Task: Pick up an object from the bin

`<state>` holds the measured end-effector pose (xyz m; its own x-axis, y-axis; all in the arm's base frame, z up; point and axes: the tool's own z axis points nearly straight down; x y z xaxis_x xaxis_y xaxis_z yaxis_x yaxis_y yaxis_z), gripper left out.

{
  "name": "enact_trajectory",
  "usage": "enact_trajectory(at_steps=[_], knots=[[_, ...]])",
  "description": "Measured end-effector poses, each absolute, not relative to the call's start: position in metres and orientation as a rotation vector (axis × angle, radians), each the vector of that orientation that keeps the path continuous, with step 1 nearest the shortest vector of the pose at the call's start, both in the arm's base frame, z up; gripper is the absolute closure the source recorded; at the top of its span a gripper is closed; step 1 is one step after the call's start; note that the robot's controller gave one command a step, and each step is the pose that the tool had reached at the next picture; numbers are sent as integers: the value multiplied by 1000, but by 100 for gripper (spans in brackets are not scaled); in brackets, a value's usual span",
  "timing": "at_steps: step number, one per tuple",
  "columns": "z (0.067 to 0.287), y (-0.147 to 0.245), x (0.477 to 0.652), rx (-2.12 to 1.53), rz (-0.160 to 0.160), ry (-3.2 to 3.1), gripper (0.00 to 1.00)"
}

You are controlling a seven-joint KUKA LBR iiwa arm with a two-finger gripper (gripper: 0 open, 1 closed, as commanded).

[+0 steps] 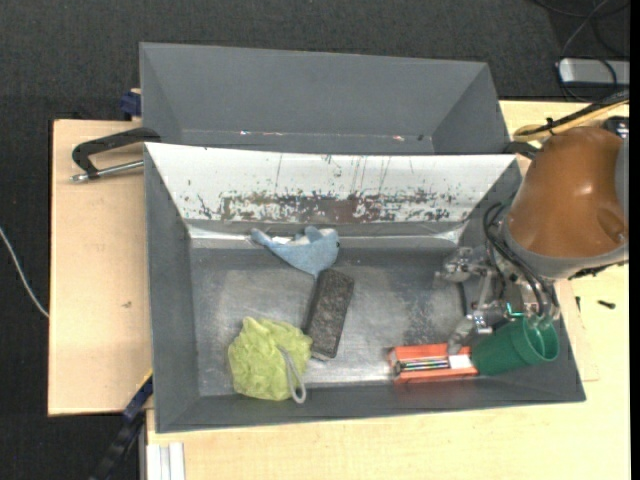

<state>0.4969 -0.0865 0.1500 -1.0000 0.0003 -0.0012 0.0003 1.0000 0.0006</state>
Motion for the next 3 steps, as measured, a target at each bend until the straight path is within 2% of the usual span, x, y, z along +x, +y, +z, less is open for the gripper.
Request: enact_trajectory(at_steps=[1,2,3], knots=[[133,-75,503,143,-2,3132,0],[98,-61,511,245,4,3130,0],[75,-15,546,-15,1,3132,100]])
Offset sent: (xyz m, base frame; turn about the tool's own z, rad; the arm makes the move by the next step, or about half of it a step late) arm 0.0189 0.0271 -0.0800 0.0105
